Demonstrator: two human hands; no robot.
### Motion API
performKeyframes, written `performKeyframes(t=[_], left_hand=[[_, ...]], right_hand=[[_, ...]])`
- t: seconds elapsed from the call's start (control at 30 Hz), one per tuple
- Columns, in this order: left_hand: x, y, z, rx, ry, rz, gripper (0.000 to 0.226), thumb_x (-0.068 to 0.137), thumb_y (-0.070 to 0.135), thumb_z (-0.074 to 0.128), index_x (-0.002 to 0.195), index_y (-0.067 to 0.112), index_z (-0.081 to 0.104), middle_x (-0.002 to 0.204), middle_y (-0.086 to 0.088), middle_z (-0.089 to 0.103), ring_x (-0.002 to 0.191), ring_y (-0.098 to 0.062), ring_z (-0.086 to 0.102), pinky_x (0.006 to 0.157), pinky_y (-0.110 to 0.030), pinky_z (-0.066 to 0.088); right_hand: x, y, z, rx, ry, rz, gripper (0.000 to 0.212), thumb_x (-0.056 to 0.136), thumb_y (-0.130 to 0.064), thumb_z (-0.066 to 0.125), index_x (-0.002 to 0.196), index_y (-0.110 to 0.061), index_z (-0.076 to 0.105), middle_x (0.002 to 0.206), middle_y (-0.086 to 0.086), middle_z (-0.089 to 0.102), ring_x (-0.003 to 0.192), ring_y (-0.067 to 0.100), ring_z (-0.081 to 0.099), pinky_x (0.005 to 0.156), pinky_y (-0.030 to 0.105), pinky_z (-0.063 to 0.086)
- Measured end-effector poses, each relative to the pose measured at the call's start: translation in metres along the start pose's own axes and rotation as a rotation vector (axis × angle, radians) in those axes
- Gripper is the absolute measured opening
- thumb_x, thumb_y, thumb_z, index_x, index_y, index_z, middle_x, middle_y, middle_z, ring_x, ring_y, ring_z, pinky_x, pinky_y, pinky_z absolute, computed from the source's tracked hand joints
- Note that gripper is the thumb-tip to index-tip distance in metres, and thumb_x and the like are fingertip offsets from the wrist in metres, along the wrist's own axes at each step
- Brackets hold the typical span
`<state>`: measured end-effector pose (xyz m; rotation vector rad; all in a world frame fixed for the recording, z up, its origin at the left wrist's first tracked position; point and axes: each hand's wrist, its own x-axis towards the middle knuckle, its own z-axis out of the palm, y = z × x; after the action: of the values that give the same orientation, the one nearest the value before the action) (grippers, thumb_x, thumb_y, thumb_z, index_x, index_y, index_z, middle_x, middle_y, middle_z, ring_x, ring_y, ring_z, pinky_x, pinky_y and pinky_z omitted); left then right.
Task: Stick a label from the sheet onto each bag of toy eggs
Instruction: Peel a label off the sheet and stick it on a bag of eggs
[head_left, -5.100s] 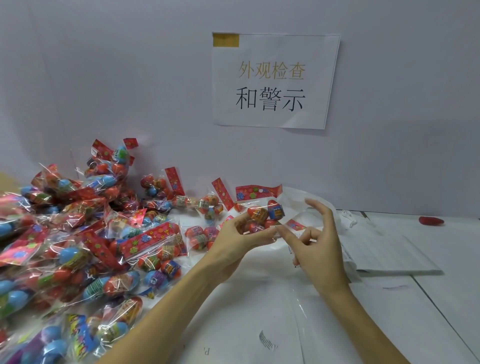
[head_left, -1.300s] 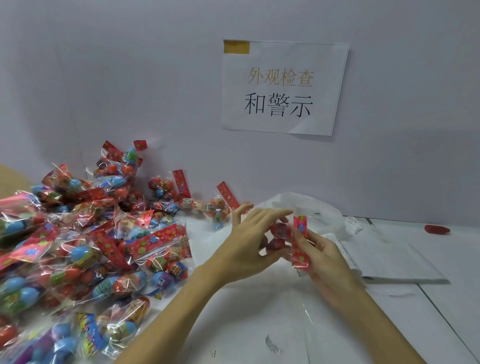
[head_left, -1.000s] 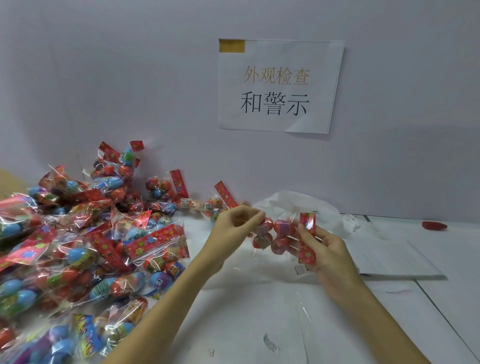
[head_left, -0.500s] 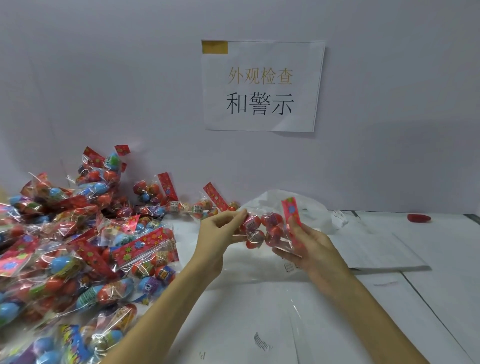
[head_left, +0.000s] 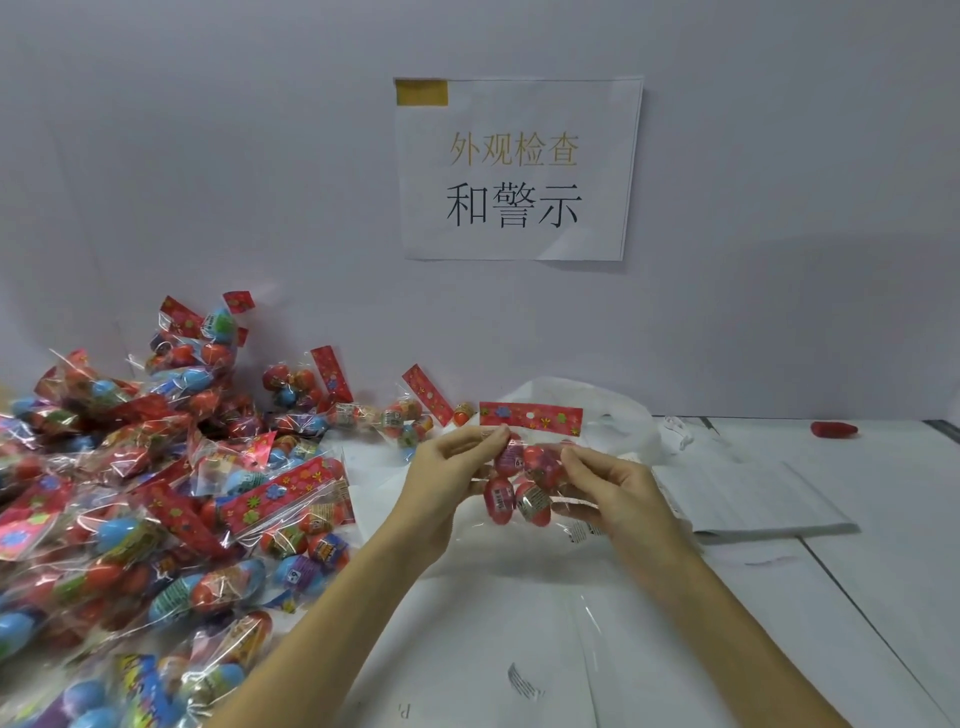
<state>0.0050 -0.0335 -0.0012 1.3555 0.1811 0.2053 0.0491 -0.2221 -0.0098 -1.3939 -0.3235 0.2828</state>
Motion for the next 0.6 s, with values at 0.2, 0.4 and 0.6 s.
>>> performKeyframes(t=[0.2,0.4,0.6], left_hand=[[0.003,-0.001,-0.007,-0.091,0.052,-0.012,0.032,0.092,0.034,0.078,0.110,0.009,0.079,0.106,-0.011,0.080,0.090,-0.026,0.076,0.077,-0.033,0.062],[0.013,0.002,-0.020,-0.200,0.133,-0.095,0.015,0.086,0.030,0.081,0.089,0.016,0.083,0.093,-0.004,0.075,0.080,-0.017,0.065,0.076,-0.029,0.054],[0.013,-0.012,-0.013,0.075,0.353,0.036,0.053,0.081,0.043,0.085,0.119,0.013,0.062,0.117,-0.008,0.068,0.099,-0.022,0.066,0.085,-0.037,0.058]], right_hand=[[0.000,0.005,0.008,0.079,-0.024,0.045,0.042,0.086,-0.029,0.077,0.120,-0.005,0.069,0.107,0.020,0.078,0.094,0.032,0.077,0.084,0.039,0.064],[0.001,0.005,-0.003,-0.016,-0.072,0.056,0.022,0.095,-0.023,0.073,0.115,-0.015,0.072,0.098,0.011,0.081,0.085,0.027,0.079,0.067,0.024,0.060],[-0.002,0.009,0.007,-0.240,0.112,-0.247,0.019,0.091,-0.026,0.077,0.110,-0.020,0.076,0.092,-0.005,0.080,0.081,0.015,0.077,0.065,0.020,0.058]])
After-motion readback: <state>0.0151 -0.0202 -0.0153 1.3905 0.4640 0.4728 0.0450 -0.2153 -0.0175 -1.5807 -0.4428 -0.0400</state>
